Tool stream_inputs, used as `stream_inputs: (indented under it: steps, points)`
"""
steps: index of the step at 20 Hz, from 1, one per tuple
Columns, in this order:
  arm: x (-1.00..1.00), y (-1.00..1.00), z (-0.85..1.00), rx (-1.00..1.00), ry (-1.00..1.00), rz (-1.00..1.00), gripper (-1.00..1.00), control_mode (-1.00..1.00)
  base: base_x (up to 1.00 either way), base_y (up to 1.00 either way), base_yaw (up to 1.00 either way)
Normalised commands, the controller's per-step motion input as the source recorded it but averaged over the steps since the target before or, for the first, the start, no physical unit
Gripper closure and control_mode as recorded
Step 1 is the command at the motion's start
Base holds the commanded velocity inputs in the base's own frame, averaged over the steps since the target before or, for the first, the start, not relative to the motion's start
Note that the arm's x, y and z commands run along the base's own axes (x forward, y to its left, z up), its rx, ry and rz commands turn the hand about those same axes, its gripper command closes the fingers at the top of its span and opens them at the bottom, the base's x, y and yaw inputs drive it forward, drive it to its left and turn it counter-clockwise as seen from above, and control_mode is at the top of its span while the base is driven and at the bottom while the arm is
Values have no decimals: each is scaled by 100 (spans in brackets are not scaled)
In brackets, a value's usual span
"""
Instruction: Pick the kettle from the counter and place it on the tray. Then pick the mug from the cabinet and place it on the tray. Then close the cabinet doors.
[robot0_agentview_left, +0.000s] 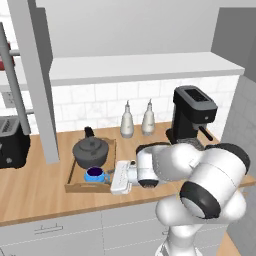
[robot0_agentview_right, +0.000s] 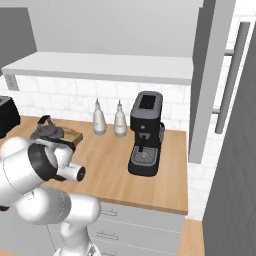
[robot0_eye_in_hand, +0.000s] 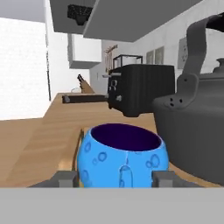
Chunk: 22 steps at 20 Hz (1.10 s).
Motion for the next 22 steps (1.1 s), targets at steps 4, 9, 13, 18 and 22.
stream_inputs:
  steps: [4,9,13,18,22]
  points:
    - [-58,-40,0,0,2,0,-100,-100,0,0,0]
    - [-56,-67,11,0,2,0,-100,-100,0,0,0]
    - [-56,-100,21,0,31,-6,-100,-100,0,0,0]
    - [-26,-76,-1,0,31,-37,-100,-100,0,0,0]
    - [0,-42,-9,0,5,-19,-100,-100,0,0,0]
